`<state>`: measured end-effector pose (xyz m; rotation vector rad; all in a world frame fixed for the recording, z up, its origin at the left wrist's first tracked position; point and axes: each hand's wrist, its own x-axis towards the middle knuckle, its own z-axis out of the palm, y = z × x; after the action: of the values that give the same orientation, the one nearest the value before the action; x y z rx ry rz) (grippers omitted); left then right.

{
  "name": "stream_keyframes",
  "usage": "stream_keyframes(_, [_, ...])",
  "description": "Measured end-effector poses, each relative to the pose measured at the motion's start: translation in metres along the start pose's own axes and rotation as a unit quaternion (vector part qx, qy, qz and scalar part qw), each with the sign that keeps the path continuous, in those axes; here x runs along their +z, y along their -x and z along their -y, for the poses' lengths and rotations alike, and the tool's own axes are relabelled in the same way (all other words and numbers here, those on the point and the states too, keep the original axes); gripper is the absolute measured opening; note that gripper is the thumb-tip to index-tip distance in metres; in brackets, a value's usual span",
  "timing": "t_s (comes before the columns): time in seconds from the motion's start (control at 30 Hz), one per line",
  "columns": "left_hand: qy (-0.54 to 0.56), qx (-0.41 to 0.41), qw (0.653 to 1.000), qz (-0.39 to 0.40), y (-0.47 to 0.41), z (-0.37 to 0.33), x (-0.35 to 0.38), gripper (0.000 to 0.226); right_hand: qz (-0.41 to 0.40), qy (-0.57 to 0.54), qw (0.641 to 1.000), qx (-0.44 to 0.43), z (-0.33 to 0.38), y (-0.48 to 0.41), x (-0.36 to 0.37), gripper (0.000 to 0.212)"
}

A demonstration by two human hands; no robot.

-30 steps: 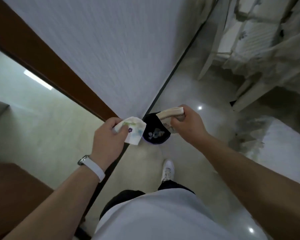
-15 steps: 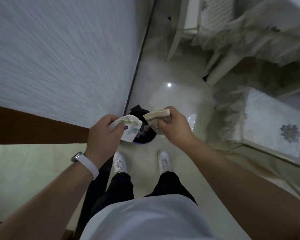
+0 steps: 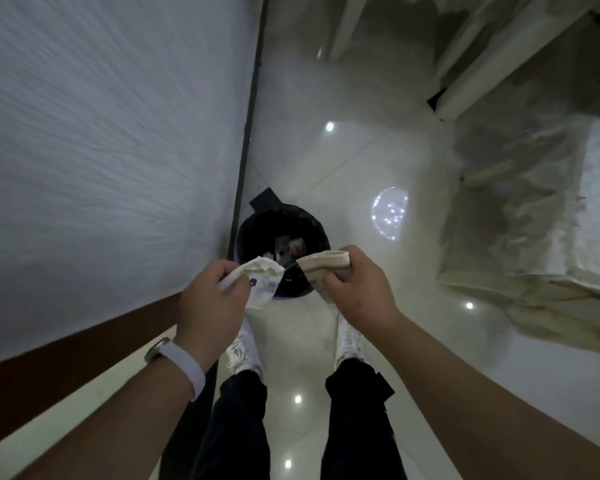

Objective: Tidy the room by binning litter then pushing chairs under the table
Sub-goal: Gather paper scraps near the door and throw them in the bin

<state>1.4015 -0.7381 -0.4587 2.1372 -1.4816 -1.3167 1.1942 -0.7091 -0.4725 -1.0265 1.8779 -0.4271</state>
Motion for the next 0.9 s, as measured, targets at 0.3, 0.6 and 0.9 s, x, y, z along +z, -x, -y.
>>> stream_keyframes(0.3, [-0.008,-0.026,1.0,0.007,-0.12,0.101,0.111,0.012,-0.006,0.035,0.999,-0.017,-0.108,-0.122,0.104,0.011])
stream_keyframes(0.6, [-0.027,-0.009,1.0,0.011,-0.181,0.19,0.193,0.005,0.013,0.103,0.993,-0.05,-0.186,-0.183,0.174,0.016])
stream_keyframes(0.9, [-0.092,0.037,0.994,0.05,-0.169,0.183,0.188,0.037,0.027,0.205,0.969,-0.136,-0.197,-0.17,0.155,0.032])
